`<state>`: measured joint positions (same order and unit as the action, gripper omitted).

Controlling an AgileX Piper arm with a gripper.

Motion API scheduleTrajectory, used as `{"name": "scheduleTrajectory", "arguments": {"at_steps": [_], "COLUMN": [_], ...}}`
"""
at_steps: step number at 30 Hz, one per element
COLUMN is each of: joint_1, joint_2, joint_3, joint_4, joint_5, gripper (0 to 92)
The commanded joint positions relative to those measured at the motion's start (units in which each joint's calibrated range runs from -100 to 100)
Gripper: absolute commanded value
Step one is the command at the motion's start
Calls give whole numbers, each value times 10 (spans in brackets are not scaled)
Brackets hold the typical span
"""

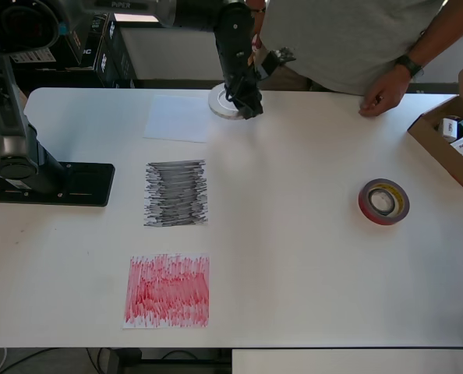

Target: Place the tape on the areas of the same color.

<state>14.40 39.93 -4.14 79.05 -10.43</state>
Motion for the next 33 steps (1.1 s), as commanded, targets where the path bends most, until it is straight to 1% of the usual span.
{"name": "scheduleTrajectory", "arguments": {"at_steps": [1,4,6,12,23,33], "joint_1": [22,41,50,71,72,75], "joint_2": [-7,-36,-60,-117,-120,-98], "joint_3": [57,87,113,189,232,232], "joint_4": [0,-1,-16,-34,-34,-36], "joint_5": [-36,-45,-54,-96,-99,-99], "gripper": [0,0,0,0,0,0]}}
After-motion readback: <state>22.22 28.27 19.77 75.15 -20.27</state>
